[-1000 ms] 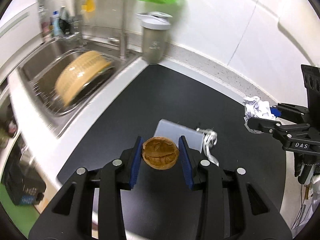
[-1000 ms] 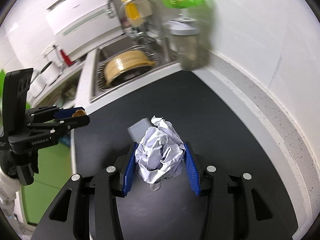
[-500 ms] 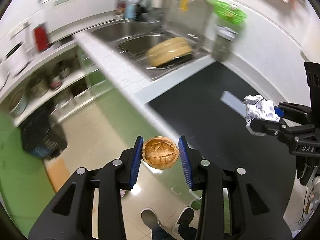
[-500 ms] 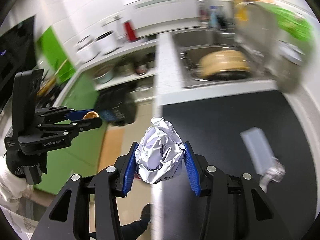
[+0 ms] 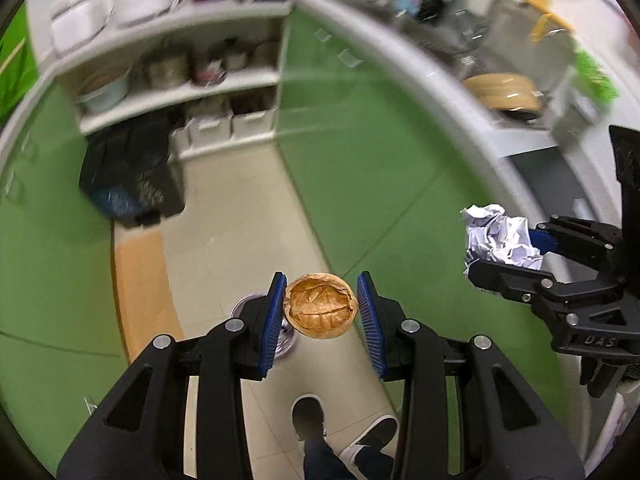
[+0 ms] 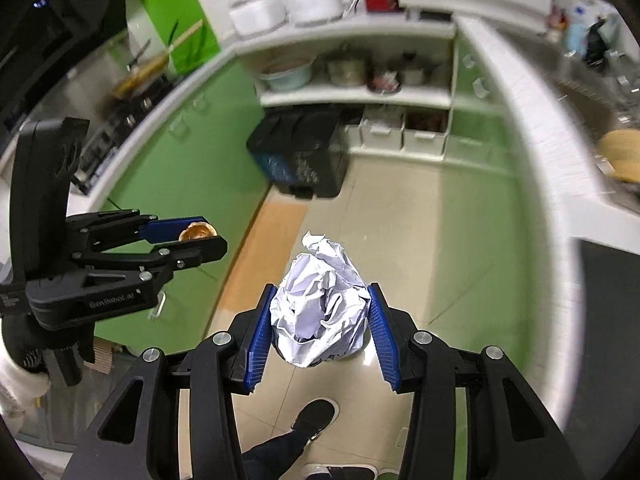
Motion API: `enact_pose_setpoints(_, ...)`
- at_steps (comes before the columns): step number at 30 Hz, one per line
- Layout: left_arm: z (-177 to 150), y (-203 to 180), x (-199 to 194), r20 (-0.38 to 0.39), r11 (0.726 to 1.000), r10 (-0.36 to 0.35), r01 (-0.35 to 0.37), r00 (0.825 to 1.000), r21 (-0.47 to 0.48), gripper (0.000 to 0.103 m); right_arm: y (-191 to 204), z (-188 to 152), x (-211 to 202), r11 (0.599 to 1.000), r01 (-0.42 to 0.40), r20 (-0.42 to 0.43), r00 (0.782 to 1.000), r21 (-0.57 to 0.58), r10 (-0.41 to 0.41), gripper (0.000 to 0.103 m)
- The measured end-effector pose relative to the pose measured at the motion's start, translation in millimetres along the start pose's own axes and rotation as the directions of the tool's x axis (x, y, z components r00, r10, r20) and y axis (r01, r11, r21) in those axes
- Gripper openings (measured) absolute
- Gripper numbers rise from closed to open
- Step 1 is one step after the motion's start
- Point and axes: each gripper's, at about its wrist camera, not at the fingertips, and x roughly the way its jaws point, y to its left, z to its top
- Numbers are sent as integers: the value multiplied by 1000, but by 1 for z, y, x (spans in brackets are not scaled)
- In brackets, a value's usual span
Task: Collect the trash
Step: 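Carry the foil ball and nut shell over the wastebasket with both grippers, then open the left gripper over the wastebasket while the right gripper releases the foil ball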
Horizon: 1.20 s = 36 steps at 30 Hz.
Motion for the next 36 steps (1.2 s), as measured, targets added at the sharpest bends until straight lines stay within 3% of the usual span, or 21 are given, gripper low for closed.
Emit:
enact_pose_setpoints(8, -47, 79, 154, -119, 996, -14, 4, 993, -86, 37, -15, -18, 152, 1000, 0, -118, 993, 5, 1, 44)
enact_pose_setpoints(13, -74, 114, 230, -155, 991, -39, 19, 987, -131, 38, -35, -42, 225, 1000, 14, -179, 984, 24, -9, 44)
enact_pose_setpoints(14, -78, 117, 239, -161, 990, -42, 20, 986, -138, 51, -35, -45, 233, 1000, 16, -186, 982, 25, -11, 44)
enact_pose_setpoints(15, -81, 122, 248, -162, 989, -43, 20, 986, -145, 80, -38, -50, 244, 1000, 17, -197, 980, 26, -11, 44)
enact_pose_setpoints(16, -85, 127, 254, -157, 988, -42, 17, 987, -154, 92, -38, -54, 252, 1000, 17, -205, 979, 27, -11, 44)
enact_pose_setpoints(18, -92, 135, 266, -157, 985, -41, 14, 987, -172, 100, -38, -61, 266, 1000, 15, -223, 975, 22, -10, 44)
enact_pose_setpoints(23, -104, 153, 272, -169, 977, -32, -5, 985, -215, 100, -31, -67, 291, 1000, -4, -252, 968, 12, 7, 44)
enact_pose_setpoints(34, -109, 197, 242, -137, 961, -10, -28, 990, -274, 100, 2, -53, 339, 997, -72, -275, 959, -31, 61, 45)
enact_pose_setpoints(36, -111, 204, 238, -133, 958, -6, -33, 991, -286, 100, 5, -52, 345, 997, -72, -276, 959, -36, 60, 58)
